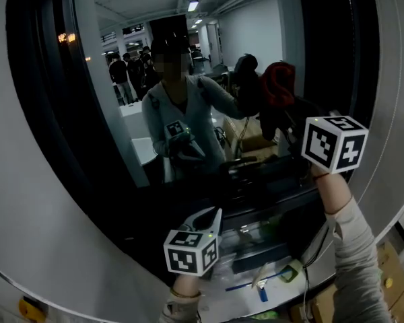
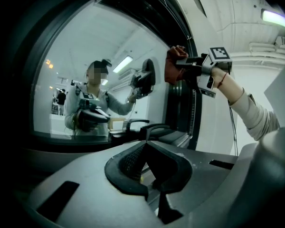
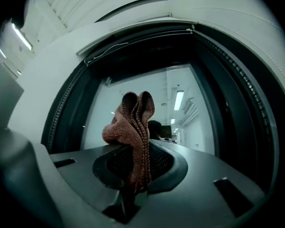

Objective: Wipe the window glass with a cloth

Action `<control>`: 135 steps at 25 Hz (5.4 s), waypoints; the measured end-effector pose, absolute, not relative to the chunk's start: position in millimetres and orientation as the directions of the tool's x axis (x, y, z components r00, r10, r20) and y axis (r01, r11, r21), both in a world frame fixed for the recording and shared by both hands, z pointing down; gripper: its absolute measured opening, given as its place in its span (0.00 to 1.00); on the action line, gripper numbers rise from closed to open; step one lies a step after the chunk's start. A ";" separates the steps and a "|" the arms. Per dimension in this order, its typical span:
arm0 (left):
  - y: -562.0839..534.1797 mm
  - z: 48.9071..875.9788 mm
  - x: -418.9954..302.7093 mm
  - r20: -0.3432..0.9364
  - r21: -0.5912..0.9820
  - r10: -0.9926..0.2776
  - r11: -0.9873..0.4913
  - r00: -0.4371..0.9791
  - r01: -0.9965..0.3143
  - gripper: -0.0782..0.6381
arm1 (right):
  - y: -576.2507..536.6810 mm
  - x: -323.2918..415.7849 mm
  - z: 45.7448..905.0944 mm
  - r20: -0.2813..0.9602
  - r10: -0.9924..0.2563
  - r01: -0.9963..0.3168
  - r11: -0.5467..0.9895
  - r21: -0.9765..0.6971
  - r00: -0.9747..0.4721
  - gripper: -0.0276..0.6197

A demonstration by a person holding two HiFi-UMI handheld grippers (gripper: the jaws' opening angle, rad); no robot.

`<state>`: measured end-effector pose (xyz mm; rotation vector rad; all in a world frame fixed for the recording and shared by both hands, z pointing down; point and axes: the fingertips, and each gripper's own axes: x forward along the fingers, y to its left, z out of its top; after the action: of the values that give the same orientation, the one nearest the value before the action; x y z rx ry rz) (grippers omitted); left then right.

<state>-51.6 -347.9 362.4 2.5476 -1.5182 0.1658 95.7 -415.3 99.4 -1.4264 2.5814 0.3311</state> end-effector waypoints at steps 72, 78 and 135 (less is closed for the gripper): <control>-328.9 373.2 -105.7 0.200 0.106 -0.924 -0.310 0.326 -0.945 0.12 | -427.6 -12.9 223.9 -0.067 -0.695 -0.698 0.715 0.033 -0.716 0.12; -340.0 372.2 -80.2 0.201 0.103 -0.905 -0.361 0.374 -0.927 0.12 | -435.7 35.2 225.5 -0.066 -0.757 -0.760 0.649 0.033 -0.650 0.12; -306.4 390.4 -85.0 0.176 0.141 -0.890 -0.399 0.420 -0.906 0.12 | -335.0 48.0 302.6 -0.099 -0.792 -0.791 0.609 -0.056 -0.602 0.12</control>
<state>-85.0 -306.4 390.4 2.4598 -1.5819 0.1064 48.0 -335.0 302.6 -1.3409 2.7145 -0.0100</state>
